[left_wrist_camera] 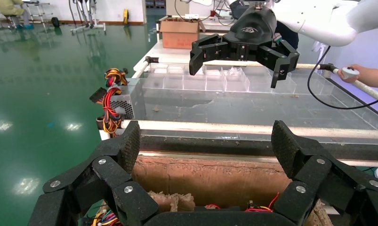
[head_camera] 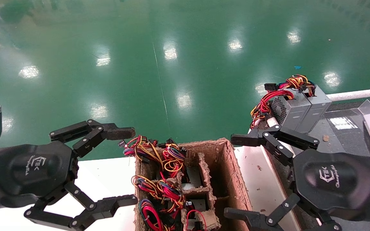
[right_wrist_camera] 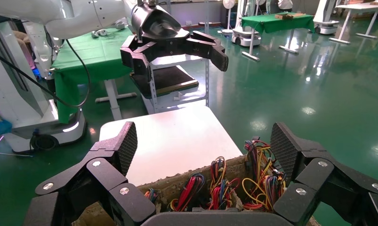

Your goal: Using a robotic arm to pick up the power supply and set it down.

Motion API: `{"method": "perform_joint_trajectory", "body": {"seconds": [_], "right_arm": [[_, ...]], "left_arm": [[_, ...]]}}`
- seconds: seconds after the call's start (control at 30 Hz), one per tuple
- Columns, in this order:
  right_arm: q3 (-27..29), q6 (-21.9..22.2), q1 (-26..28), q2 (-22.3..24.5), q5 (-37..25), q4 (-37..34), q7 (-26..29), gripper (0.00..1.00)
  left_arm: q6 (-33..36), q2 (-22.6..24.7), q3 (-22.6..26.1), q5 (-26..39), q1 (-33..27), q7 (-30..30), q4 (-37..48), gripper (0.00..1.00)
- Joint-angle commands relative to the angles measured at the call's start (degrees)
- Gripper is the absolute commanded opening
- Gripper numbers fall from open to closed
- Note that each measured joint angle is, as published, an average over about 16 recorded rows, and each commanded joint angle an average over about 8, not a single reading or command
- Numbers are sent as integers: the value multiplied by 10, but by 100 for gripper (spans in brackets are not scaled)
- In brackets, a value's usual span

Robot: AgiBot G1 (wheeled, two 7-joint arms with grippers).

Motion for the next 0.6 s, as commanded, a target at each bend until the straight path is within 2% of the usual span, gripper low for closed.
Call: {"method": "perform_joint_trajectory", "body": {"seconds": [0.03,0.6], "right_arm": [[0,0,0,0,0,0,0,100],[0,1,1,0,-1,-1,0,100]], "left_arm": [[0,0,0,0,0,0,0,100],[0,0,0,0,0,0,0,100]]}}
